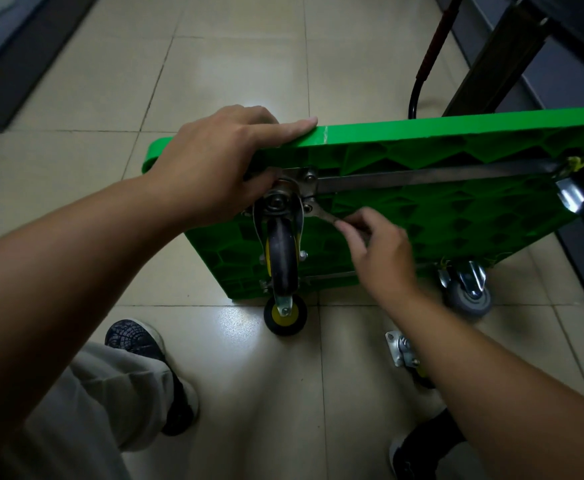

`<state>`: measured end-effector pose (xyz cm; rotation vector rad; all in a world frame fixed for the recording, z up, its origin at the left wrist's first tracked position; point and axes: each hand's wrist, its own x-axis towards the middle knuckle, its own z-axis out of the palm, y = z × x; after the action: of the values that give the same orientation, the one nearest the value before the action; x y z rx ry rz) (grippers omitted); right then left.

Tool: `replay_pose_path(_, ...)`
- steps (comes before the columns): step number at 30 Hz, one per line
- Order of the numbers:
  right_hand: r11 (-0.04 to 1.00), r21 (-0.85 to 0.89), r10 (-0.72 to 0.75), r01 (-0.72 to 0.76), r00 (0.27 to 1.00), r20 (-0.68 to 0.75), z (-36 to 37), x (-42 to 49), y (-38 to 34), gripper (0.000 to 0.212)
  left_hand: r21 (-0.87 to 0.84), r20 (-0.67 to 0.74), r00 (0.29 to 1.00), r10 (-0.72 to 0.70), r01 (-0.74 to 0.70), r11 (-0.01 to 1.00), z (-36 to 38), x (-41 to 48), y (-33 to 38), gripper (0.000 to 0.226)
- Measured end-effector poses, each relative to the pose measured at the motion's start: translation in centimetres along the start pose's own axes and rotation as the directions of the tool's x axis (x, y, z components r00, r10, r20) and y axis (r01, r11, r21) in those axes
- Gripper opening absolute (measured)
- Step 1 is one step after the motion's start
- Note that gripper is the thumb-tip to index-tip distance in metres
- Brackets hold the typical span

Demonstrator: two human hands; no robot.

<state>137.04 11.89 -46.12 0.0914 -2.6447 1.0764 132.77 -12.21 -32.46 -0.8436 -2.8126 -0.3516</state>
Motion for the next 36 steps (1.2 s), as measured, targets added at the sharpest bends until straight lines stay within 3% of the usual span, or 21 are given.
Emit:
replay_pose_path(2,0.961,0.213,0.162,-0.177,0.983,0.084,2.3,-0.9,-0.3,0.009,-0.006,-0.001,1.0,-0.005,0.005,1.0,0.0,0.0,0.0,0.068)
replay_pose_path(4,0.896,0.358,0.224,-0.264,0.963,0.15,4.1,-1.5,-1.0,0.006,-0.011,-0.003,1.0,-0.002,0.002,1.0,0.0,-0.1,0.0,0.067)
replay_pose_path(8,0.867,0.386,0.22,-0.316,0.936,0.274,3.6,-2.6,-0.7,0.007,-0.019,-0.007,1.0,0.008,-0.008,1.0,0.0,-0.1,0.0,0.067)
replay_pose_path(10,0.941,0.184,0.203,-0.284,0.91,0.362,1.4,-3.1,1.1,0.009,-0.017,-0.004,1.0,0.006,-0.006,1.0,0.0,-0.1,-0.1,0.068)
replay_pose_path(12,0.963,-0.252,0.218,-0.091,0.814,0.538,-1.8,-2.8,3.2,0.006,-0.016,-0.006,1.0,0.009,-0.009,1.0,0.1,-0.1,-0.2,0.068)
replay_pose_path(14,0.788,-0.577,0.279,0.214,0.711,0.646,-4.9,-2.4,4.2,0.014,-0.014,-0.007,1.0,0.006,-0.006,1.0,0.1,0.0,-0.2,0.068)
replay_pose_path(15,0.699,-0.626,0.246,0.344,0.707,0.663,-6.2,-2.2,4.1,0.018,-0.013,-0.006,1.0,0.003,-0.003,1.0,0.1,0.0,-0.2,0.068)
replay_pose_path(17,0.643,-0.589,-0.003,0.489,0.771,0.637,-8.2,-1.6,3.0,0.012,-0.011,-0.004,1.0,-0.005,0.005,1.0,0.0,0.0,-0.1,0.068)
replay_pose_path(19,0.692,-0.532,-0.211,0.489,0.841,0.498,-9.4,-0.7,1.1,0.006,-0.009,0.002,1.0,-0.012,0.012,1.0,0.0,0.0,-0.1,0.069)
replay_pose_path(22,0.685,-0.539,-0.372,0.49,0.872,0.319,-9.6,1.2,-1.7,0.002,-0.027,0.013,1.0,-0.013,0.013,1.0,-0.1,0.0,0.0,0.068)
replay_pose_path(32,0.733,-0.527,-0.424,0.431,0.894,0.141,-7.9,3.0,-4.1,0.01,-0.018,0.004,1.0,-0.017,0.017,1.0,0.0,0.0,-0.1,0.067)
replay_pose_path(36,0.723,-0.492,-0.464,0.486,0.868,0.176,-7.1,2.9,-4.2,0.011,-0.017,0.008,1.0,-0.019,0.019,1.0,0.0,0.0,-0.1,0.066)
